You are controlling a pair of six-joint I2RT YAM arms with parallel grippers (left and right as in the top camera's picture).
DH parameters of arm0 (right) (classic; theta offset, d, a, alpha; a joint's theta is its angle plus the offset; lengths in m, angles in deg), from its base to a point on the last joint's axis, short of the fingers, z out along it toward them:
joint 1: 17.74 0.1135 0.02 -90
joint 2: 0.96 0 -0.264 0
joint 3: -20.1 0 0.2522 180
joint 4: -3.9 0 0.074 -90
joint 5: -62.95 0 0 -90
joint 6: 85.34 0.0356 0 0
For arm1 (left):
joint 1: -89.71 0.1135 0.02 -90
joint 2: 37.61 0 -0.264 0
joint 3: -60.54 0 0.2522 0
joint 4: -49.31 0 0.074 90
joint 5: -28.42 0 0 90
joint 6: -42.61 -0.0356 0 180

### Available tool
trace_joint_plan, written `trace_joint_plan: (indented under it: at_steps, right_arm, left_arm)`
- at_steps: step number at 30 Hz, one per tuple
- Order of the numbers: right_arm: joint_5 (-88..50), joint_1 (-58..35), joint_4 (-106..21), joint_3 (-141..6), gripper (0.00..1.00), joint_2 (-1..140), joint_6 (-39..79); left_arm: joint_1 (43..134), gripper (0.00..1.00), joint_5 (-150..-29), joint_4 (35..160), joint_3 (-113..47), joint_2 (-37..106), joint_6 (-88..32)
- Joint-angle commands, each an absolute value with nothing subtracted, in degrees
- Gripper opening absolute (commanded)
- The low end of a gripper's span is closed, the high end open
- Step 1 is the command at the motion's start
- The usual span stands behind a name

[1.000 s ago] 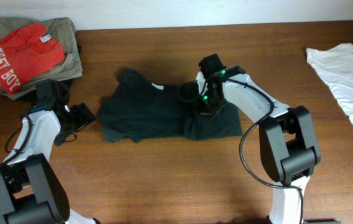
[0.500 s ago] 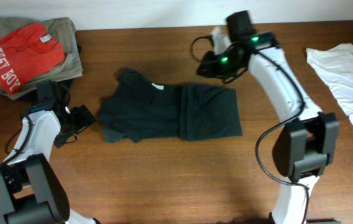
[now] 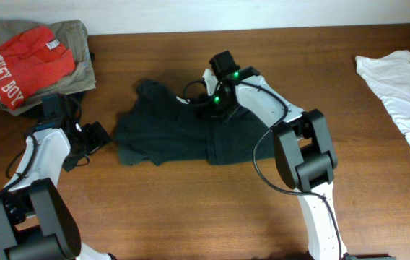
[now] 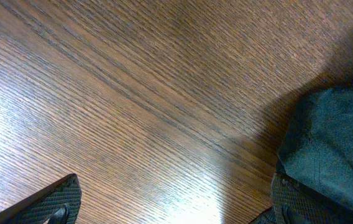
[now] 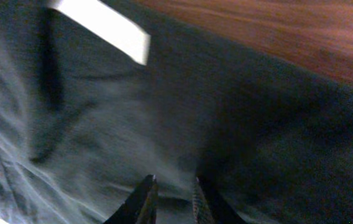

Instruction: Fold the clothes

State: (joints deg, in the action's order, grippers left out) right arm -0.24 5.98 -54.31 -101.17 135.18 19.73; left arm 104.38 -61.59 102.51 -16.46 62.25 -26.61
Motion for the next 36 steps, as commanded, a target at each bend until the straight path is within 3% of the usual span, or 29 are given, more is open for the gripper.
trace_joint_plan:
  at_steps: [1, 5, 7, 9, 13, 17, 23, 28, 32, 35, 36]
  right_arm:
    - [-4.9, 5.6, -54.5, -104.2, 0.28, 135.7, 20.1]
    - [-5.0, -1.2, -67.6, -119.3, 0.36, 135.5, 18.5]
    - [-5.2, -6.0, -77.2, -127.0, 0.49, 135.5, 16.0]
    - [-5.2, -9.5, -84.1, -128.7, 0.50, 135.5, 12.4]
    - [-5.2, -12.5, -91.4, -122.3, 0.10, 135.9, 5.2]
    - [-5.2, -12.6, -84.3, -110.0, 0.07, 135.9, 4.9]
    - [-17.6, -17.6, -73.3, -101.8, 0.13, 136.2, 8.1]
    - [-15.6, -21.8, -73.8, -101.9, 0.13, 136.1, 8.1]
    - [-10.2, -20.5, -76.1, -102.9, 0.13, 135.2, 8.1]
    - [-7.6, -20.0, -80.3, -108.4, 0.21, 133.5, 8.1]
    - [-5.9, -20.0, -82.8, -111.8, 0.36, 132.8, 8.1]
  left_arm:
    - [104.4, 0.97, -61.8, 102.8, -16.0, 62.0, -26.0]
    - [104.4, 0.97, -61.8, 103.2, -16.0, 62.0, -26.0]
    - [104.4, 0.97, -61.8, 103.2, -16.0, 62.0, -26.0]
    - [104.4, 0.97, -61.8, 103.1, -16.0, 62.0, -26.0]
    - [104.4, 0.97, -61.8, 102.1, -16.0, 62.0, -26.0]
    - [104.4, 0.97, -61.8, 101.5, -16.0, 62.0, -26.0]
    - [104.4, 0.97, -61.8, 101.6, -16.0, 62.0, -26.0]
    - [104.4, 0.97, -61.9, 101.5, -16.0, 62.0, -26.0]
    - [104.4, 0.99, -74.2, 98.4, -16.0, 62.0, -27.9]
    - [103.2, 0.99, -85.4, 93.3, -16.0, 62.0, -29.3]
    - [101.9, 0.99, -88.3, 90.6, -16.0, 62.0, -29.8]
